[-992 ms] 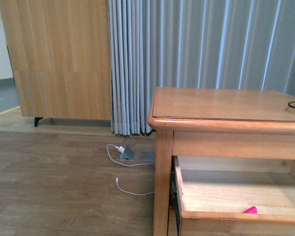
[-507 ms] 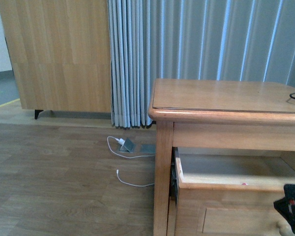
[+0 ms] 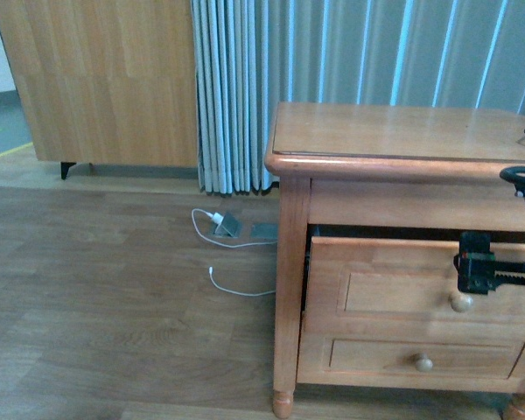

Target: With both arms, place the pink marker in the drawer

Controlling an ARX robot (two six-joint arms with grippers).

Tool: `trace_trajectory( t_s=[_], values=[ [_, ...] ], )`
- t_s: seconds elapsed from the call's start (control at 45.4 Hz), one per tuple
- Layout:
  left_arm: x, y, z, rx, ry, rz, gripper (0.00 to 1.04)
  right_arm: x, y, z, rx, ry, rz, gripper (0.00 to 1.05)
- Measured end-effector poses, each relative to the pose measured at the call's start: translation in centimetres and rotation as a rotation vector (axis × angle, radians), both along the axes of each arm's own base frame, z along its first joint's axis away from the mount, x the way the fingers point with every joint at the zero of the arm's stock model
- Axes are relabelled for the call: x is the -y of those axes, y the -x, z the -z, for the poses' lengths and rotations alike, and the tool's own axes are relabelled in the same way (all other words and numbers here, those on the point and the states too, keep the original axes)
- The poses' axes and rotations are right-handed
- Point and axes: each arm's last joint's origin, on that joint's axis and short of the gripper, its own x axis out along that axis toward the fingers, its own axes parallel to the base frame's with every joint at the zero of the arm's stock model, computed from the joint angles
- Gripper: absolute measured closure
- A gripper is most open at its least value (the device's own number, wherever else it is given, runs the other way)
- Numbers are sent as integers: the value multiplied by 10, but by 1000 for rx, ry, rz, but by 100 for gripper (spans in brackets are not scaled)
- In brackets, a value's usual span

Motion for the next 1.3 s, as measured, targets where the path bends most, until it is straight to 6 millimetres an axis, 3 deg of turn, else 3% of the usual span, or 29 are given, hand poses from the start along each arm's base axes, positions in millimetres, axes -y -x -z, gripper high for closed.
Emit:
trace_trajectory(
  t_s=[0.287, 0.97, 1.103, 1.301],
  values=[
    [0, 0, 0, 0, 0, 0, 6, 0, -25, 9, 91, 1, 37, 8],
    [0, 0, 0, 0, 0, 0, 6, 3, -30, 16, 69, 22, 40, 8],
    [0, 0, 0, 0, 0, 0, 6, 2, -8, -2, 27, 27, 12, 8],
    [0, 0, 0, 0, 0, 0, 6, 9, 55, -52, 3, -44, -89, 8]
  ],
)
